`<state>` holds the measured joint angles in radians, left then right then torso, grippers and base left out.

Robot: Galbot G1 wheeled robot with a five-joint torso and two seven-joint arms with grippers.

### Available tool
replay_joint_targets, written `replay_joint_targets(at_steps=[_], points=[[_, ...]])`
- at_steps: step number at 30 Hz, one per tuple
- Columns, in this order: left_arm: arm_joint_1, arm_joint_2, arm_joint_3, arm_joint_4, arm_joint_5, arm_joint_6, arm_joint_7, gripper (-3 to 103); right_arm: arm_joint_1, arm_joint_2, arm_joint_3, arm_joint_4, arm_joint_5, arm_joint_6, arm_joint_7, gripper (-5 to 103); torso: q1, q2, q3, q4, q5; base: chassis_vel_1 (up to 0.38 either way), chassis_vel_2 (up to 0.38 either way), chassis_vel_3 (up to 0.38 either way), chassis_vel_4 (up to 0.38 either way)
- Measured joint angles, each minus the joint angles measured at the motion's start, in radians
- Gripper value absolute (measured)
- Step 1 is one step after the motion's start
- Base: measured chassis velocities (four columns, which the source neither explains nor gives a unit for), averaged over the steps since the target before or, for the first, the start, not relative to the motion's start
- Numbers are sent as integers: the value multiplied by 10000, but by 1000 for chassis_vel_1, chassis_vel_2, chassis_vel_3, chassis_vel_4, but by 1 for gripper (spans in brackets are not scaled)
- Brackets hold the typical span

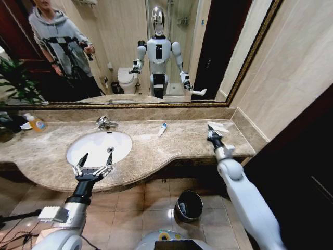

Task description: Pick up the trash from the sink and place it in the trash bin.

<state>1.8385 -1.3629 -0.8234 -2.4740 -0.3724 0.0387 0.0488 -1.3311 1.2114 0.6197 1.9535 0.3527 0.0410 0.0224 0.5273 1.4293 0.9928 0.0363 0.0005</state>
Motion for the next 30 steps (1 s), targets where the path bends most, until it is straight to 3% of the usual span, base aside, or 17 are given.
replay_joint_targets(at_steps=[5, 9, 15, 23, 30], points=[[0, 0, 1, 0, 0, 0, 3, 100, -1057, 531, 95, 534, -146, 403, -298, 0, -1, 1, -1, 8, -5, 0, 0, 0, 0], [0, 0, 0, 0, 0, 0, 0, 100, -2506, 1509, 298, 693, -558, 1384, -823, 0, 2, 0, 2, 4, -3, 0, 0, 0, 0], [0, 0, 0, 0, 0, 0, 0, 100, -3560, 2360, 279, 307, -872, 2258, -1099, 0, 1, 0, 1, 5, -5, 0, 0, 0, 0], [0, 0, 1, 0, 0, 0, 1, 100, -3919, 2970, 42, -742, -893, 2344, -1119, 0, 2, 0, 2, 6, -6, 0, 0, 0, 0], [0, 0, 1, 0, 0, 0, 1, 100, -3055, 3547, -376, -3414, -857, 2446, -1092, 0, 2, -1, 2, 5, -7, 0, 0, 0, 0]])
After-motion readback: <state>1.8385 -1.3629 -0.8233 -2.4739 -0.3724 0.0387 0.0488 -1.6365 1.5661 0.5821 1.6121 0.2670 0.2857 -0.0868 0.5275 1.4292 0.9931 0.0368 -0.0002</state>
